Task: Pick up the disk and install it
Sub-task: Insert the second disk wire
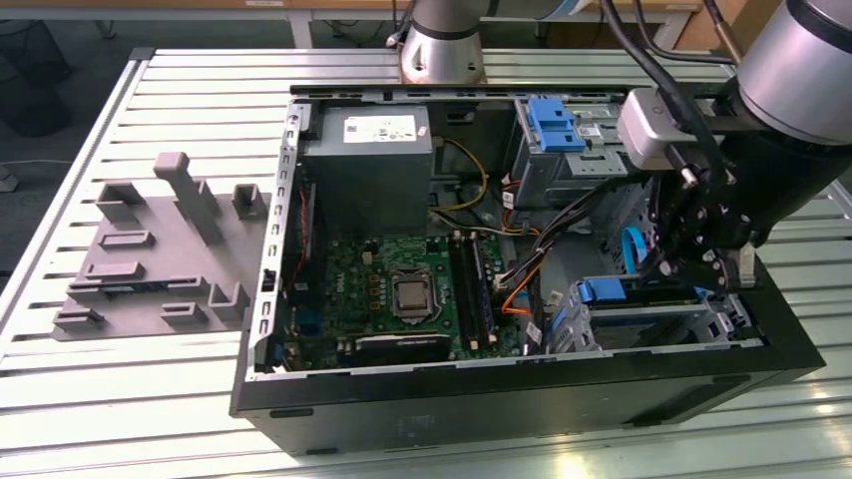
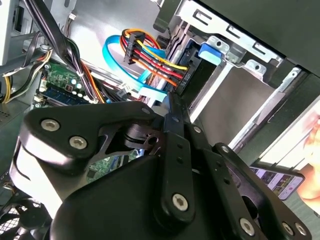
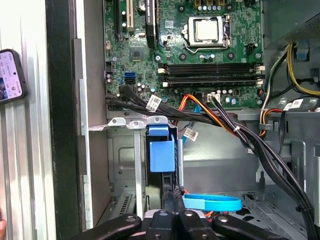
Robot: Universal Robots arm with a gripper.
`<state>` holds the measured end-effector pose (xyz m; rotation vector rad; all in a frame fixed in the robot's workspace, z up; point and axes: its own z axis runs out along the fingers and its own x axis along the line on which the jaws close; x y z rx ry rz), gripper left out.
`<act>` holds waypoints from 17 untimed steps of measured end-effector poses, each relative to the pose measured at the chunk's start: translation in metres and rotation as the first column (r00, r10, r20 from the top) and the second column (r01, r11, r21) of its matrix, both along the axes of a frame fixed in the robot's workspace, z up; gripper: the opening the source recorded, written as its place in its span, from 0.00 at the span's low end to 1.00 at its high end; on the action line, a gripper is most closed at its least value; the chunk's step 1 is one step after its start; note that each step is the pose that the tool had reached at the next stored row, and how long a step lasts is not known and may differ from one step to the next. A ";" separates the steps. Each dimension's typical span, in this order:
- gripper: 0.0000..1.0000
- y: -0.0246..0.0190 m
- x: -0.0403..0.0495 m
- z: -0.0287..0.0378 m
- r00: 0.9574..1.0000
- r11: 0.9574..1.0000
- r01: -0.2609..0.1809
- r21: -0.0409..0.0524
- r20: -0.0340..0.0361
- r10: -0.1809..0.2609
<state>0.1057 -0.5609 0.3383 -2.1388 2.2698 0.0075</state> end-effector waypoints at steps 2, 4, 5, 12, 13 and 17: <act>0.11 0.0000 0.0000 -0.0009 1.000 1.000 0.000 0.003 0.000 0.000; 0.11 0.0000 0.0000 -0.0019 1.000 1.000 0.000 0.006 0.000 0.000; 0.11 0.0001 0.0000 -0.0023 1.000 1.000 0.000 0.009 0.000 0.000; 0.11 0.0001 0.0006 -0.0041 1.000 1.000 0.000 0.025 0.000 0.000; 0.11 0.0000 0.0006 -0.0042 1.000 1.000 0.000 0.026 0.000 0.000; 0.11 0.0000 0.0007 0.0008 1.000 0.999 0.000 0.040 0.000 0.000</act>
